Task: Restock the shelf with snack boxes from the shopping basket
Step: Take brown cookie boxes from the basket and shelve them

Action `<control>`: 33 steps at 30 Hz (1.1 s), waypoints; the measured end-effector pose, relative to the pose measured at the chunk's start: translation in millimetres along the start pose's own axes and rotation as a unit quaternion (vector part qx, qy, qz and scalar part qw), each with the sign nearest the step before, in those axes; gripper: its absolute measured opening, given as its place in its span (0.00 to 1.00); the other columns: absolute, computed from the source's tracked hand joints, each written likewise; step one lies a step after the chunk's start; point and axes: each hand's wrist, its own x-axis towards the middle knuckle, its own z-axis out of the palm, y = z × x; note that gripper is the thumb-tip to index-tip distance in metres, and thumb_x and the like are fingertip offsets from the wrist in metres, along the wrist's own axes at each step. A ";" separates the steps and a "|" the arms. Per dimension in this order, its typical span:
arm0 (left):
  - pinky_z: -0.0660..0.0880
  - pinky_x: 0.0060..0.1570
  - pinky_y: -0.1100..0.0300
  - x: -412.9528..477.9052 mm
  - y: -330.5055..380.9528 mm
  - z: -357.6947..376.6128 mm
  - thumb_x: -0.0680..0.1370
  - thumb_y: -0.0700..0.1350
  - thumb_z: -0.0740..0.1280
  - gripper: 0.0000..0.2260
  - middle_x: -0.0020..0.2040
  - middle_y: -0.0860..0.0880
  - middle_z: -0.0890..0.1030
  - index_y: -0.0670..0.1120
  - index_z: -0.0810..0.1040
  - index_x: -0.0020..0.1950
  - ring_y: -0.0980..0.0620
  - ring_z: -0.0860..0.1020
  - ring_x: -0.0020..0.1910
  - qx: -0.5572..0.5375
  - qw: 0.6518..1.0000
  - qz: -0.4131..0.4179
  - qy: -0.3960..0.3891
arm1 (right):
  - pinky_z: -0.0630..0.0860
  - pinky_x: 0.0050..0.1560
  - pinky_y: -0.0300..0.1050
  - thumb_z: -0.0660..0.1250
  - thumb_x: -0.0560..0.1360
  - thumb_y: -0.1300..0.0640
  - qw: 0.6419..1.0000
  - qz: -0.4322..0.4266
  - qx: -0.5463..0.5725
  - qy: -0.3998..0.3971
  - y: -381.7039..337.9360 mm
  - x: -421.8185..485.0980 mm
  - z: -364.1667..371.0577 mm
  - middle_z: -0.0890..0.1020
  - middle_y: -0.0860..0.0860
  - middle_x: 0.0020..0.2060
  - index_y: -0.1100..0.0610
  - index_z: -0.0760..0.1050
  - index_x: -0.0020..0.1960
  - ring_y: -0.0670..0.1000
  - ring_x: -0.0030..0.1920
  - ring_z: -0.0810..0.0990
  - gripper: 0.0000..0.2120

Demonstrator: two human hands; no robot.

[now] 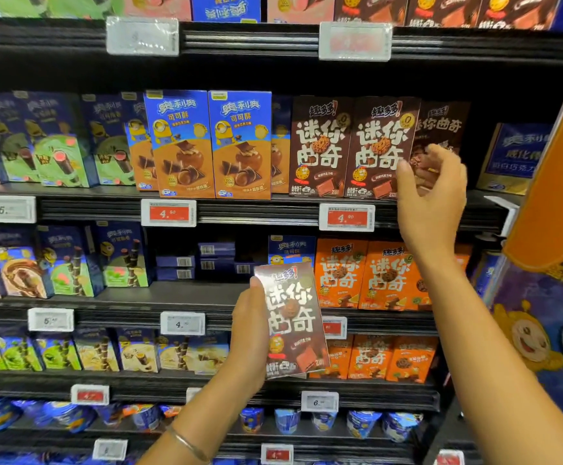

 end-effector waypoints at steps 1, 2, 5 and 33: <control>0.81 0.60 0.37 -1.7 0.5 3.0 0.87 0.61 0.55 0.22 0.57 0.40 0.86 0.45 0.78 0.62 0.39 0.86 0.56 0.008 1.000 0.029 -0.003 | 0.71 0.52 0.26 0.66 0.80 0.48 0.999 -0.018 0.024 0.011 -3.5 -12.8 -3.4 0.75 0.52 0.61 0.55 0.72 0.68 0.39 0.54 0.76 0.19; 0.83 0.56 0.41 -3.6 2.2 6.3 0.86 0.61 0.55 0.21 0.56 0.41 0.86 0.46 0.78 0.59 0.41 0.86 0.54 0.017 0.998 0.057 -0.009 | 0.72 0.51 0.28 0.66 0.80 0.49 0.999 -0.025 0.042 0.008 -7.2 -26.4 -6.5 0.76 0.51 0.60 0.53 0.73 0.65 0.38 0.54 0.76 0.16; 0.86 0.47 0.52 -9.6 12.5 17.0 0.84 0.62 0.56 0.20 0.54 0.43 0.86 0.49 0.79 0.58 0.46 0.87 0.51 0.028 0.990 0.127 -0.051 | 0.74 0.50 0.30 0.67 0.81 0.52 0.995 0.009 0.086 -0.058 -14.2 -62.5 -15.7 0.80 0.48 0.54 0.53 0.75 0.63 0.39 0.53 0.78 0.12; 0.65 0.72 0.43 48.8 180.0 136.3 0.76 0.68 0.66 0.41 0.77 0.43 0.67 0.47 0.60 0.83 0.41 0.66 0.76 0.612 0.466 0.638 0.029 | 0.81 0.45 0.38 0.72 0.78 0.54 0.978 0.140 0.142 -0.055 15.6 48.4 -67.6 0.82 0.46 0.58 0.52 0.71 0.71 0.43 0.52 0.84 0.23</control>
